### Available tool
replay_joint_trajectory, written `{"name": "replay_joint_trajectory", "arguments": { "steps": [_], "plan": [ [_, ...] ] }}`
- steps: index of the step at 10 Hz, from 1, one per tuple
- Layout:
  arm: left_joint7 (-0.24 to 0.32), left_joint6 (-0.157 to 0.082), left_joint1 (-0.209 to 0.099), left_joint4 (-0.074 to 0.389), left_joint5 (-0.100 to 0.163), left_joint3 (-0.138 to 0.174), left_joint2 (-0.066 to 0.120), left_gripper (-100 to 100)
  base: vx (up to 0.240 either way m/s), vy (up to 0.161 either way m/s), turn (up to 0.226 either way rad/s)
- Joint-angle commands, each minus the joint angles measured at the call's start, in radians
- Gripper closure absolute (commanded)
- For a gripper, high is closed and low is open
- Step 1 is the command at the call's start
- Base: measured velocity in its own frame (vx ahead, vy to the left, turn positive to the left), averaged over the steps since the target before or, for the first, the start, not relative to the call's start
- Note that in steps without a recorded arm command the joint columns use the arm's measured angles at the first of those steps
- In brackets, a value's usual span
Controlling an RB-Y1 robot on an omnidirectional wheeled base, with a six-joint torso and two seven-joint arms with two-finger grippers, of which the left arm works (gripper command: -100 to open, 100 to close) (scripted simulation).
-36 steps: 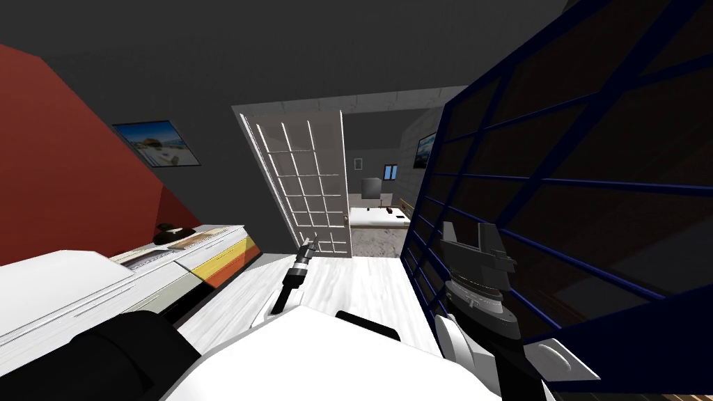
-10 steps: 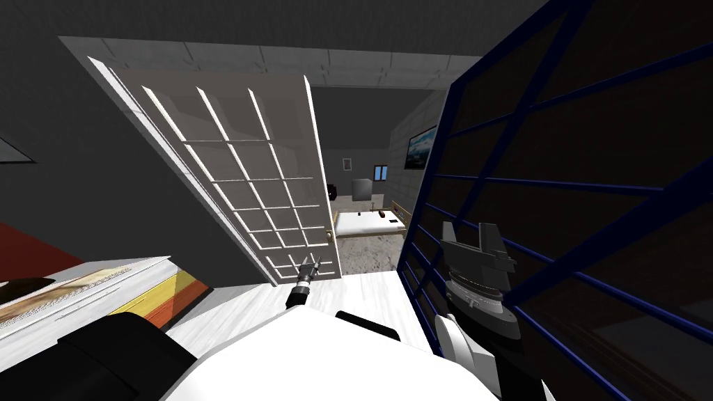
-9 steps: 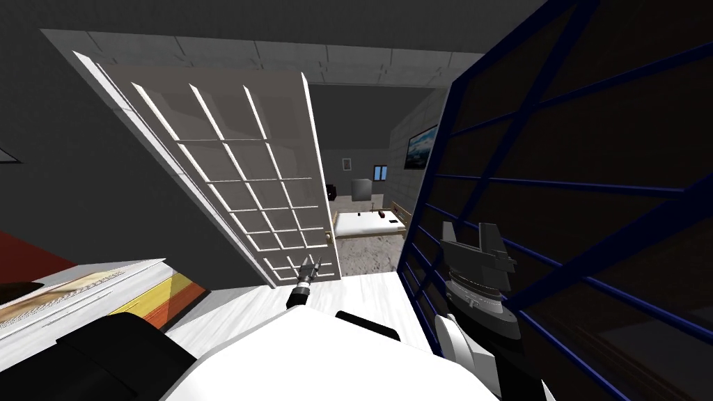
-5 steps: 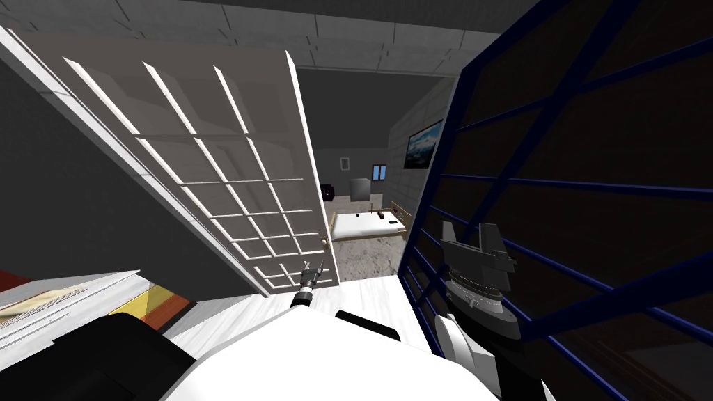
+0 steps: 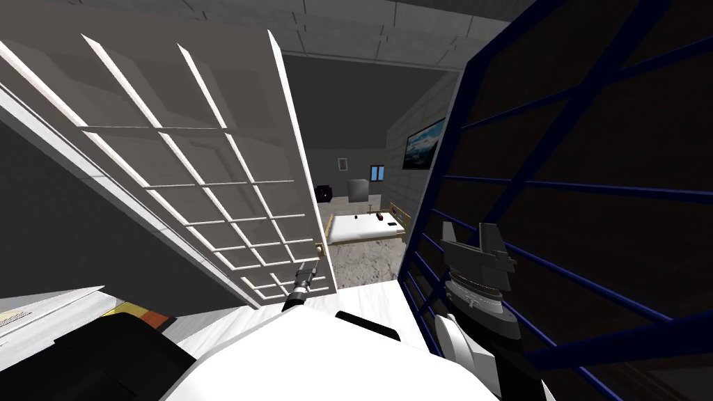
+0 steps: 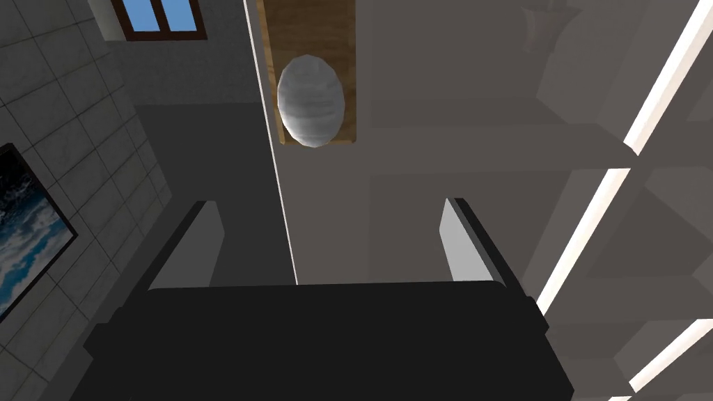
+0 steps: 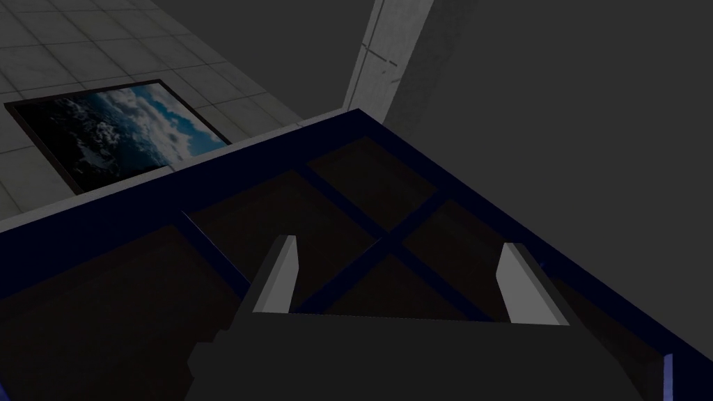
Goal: Pull the door open
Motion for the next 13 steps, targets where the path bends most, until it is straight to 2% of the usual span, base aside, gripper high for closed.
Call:
{"name": "replay_joint_trajectory", "arguments": {
  "steps": [1, 2, 4, 6, 7, 8, 13],
  "plan": [
    [0.011, -0.01, -0.005, 0.024, 0.011, 0.014, 0.029, -100, 0.176, 0.004, -0.083],
    [0.011, -0.01, -0.005, 0.024, 0.011, 0.014, 0.029, -100, 0.16, 0.005, -0.057],
    [0.026, -0.017, -0.004, 0.042, 0.021, 0.028, 0.041, -100, 0.15, 0.011, -0.056],
    [0.038, -0.023, -0.003, 0.055, 0.03, 0.039, 0.036, -100, 0.218, 0.03, -0.08],
    [0.034, -0.02, -0.003, 0.049, 0.027, 0.035, 0.038, -100, 0.078, 0.01, 0.023],
    [0.034, -0.02, -0.003, 0.049, 0.027, 0.035, 0.038, 100, -0.026, -0.013, 0.005],
    [0.034, -0.02, -0.003, 0.049, 0.027, 0.035, 0.038, 100, -0.012, -0.003, -0.007]
  ]
}}
